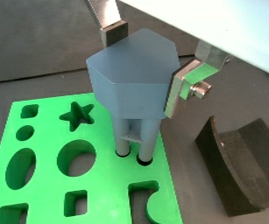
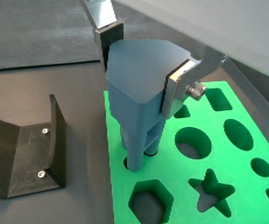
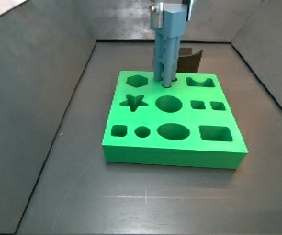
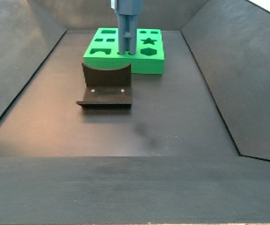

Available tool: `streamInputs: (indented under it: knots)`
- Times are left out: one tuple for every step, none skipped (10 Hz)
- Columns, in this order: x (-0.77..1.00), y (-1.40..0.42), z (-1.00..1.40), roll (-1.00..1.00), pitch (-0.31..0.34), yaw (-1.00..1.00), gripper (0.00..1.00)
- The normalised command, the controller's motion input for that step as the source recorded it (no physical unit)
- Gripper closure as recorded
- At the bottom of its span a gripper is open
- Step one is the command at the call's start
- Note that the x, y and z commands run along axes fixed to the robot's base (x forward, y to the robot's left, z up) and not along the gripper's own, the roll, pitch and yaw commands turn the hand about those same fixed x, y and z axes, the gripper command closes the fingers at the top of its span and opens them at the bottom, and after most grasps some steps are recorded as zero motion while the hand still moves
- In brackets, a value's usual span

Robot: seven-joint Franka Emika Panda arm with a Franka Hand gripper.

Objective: Pick up the 3 prong object. Move up. Move to above the board. Insert the 3 prong object.
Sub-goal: Insert the 3 prong object.

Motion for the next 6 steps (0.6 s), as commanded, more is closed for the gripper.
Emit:
streamInputs:
  knots:
    - [0.0,0.0,-0.01,0.0,-0.001,-0.18,1.0]
    - [0.03,0.0,0.0,-0.01,-0.004,-0.13,1.0]
    - [0.08,0.0,-0.07,0.0,0.0,0.0,1.0]
    - [0.24,0.0,-0.11,0.0,0.0,-0.03,1.0]
    - [0.16,0.0,-0.14,0.0,0.0,-0.04,1.0]
    - [0.11,0.0,-0.11,0.0,0.0,-0.05,1.0]
